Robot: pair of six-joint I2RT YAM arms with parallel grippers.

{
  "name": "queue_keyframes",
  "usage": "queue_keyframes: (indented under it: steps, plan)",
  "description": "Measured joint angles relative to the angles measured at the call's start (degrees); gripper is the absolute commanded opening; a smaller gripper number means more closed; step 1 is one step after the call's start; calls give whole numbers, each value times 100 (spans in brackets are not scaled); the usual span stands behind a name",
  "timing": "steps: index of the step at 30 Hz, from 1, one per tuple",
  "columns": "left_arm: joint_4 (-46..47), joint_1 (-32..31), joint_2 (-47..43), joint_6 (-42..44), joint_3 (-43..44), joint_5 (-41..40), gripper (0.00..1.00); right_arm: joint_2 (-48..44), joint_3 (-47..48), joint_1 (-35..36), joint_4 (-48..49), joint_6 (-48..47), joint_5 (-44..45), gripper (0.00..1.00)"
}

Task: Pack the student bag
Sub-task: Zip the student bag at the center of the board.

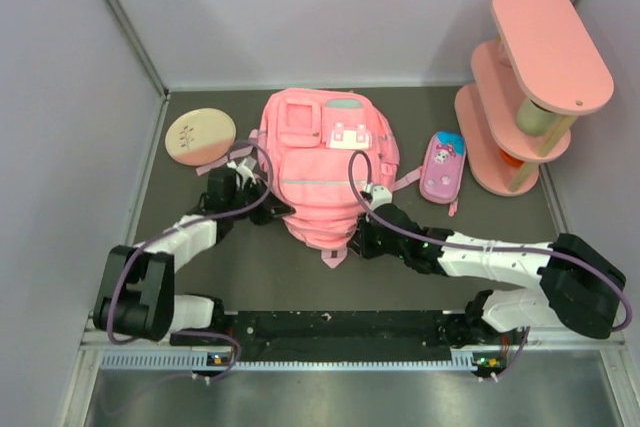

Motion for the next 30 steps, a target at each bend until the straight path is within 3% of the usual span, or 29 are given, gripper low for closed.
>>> queue_keyframes:
  steps: [5,10,12,13,16,17,24,27,30]
  plan:
    - [-664,645,614,1078,667,1244,0,175,201,-4,-74,-4,70,0]
    - [-1054,1108,741,1569,831,1812,0,229,315,-79,-164,2,98,0]
    - [-1200,1250,741,1617,831,1891,10,238,337,-155,-142,4,48,0]
    - [-1266,1287,739,1624,831,1899,31,238,337,-168,-127,2,24,0]
    - [-1320,1344,699,1578,815,1888,50,238,337,-195,-120,-48,-55,0]
    - [-1303,1403,643,1543,782,1862,62,238,337,-221,-188,-83,-48,0]
    - [-966,1580,-466,1038,293,1414,81,251,321,-376,-330,-166,-94,0]
    - [-953,1408,-1158,715,66,1106,82,251,254,-376,-216,-188,-160,0]
    - [-925,800,-1805,267,-157,623,82,251,199,-262,-127,-192,-190,0]
